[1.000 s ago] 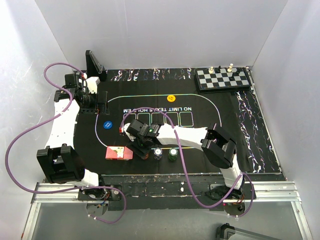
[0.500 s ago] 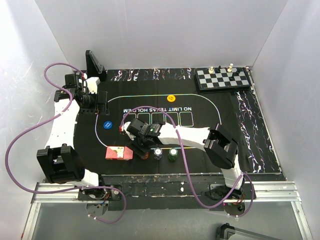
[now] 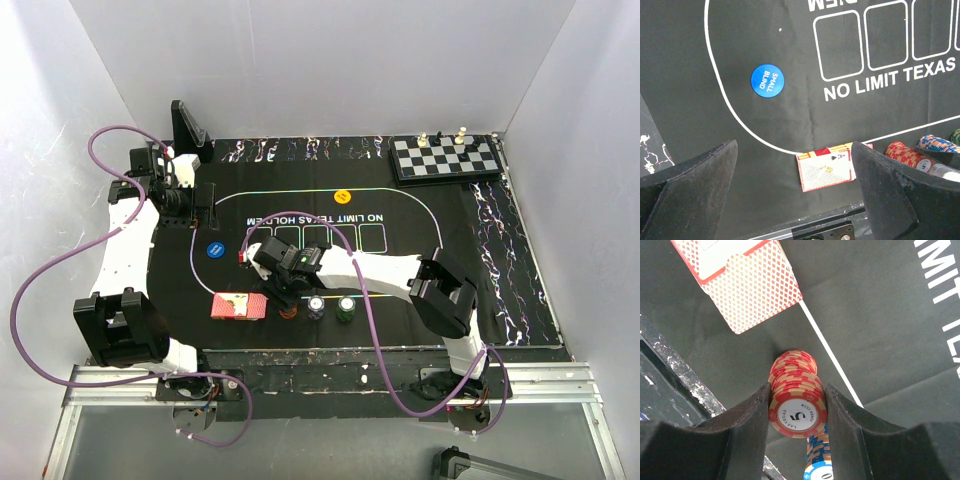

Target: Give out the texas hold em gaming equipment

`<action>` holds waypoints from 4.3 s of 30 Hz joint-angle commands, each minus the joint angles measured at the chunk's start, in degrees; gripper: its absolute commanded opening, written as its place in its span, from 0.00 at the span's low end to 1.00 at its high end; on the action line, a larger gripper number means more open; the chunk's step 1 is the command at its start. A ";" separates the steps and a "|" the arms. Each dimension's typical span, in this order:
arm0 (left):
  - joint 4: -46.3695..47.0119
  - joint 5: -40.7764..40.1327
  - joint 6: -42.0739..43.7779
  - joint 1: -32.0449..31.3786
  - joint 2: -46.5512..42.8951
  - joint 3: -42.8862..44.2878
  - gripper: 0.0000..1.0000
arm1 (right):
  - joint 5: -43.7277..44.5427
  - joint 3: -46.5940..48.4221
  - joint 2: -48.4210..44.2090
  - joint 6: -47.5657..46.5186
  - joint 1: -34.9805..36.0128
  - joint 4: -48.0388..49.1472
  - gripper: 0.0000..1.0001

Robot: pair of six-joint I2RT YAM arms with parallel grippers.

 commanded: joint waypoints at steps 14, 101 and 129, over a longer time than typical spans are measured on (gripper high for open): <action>0.38 1.44 1.06 0.34 -1.39 2.28 0.98 | -0.24 10.03 -2.71 -2.06 -1.17 -5.37 0.01; -2.69 12.25 6.25 10.27 0.89 1.93 0.98 | -2.08 -0.33 -6.23 7.42 -3.37 2.28 0.91; -1.90 13.13 4.66 10.27 0.10 2.10 0.98 | -5.86 -1.65 0.28 8.83 -2.13 3.77 0.73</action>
